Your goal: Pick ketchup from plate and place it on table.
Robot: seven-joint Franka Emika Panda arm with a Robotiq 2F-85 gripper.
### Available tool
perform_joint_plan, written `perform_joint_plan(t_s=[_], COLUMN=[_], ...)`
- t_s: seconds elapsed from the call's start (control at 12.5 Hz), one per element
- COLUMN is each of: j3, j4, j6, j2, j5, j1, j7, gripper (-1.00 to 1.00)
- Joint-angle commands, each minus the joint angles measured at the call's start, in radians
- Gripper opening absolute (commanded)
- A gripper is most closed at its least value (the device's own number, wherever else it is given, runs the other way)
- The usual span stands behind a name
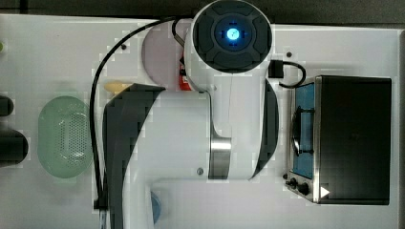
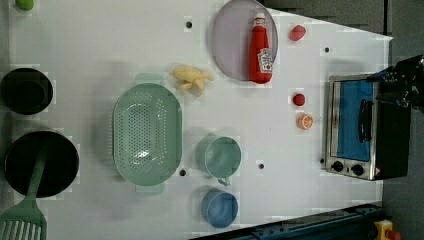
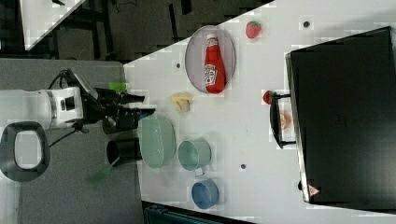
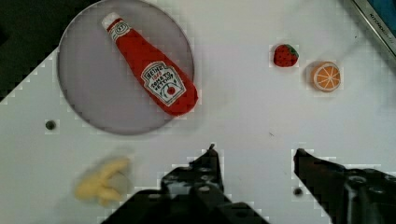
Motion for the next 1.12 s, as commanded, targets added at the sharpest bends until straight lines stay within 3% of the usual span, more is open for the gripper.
perform_joint_plan(t_s=[0.08,0.24,1.12], j3=[0.066,0.07,0.116], j4=[-0.101,-0.1,-0.092], j6=[-0.172,-0.166,0.122], j2=[-0.237,-0.21,0.163], j5=[0.014,0.014,0.014], j1=[-0.091,-0.089,-0.072], j7=[0.041,-0.018,-0.43], gripper=[0.59,0.99,1.0])
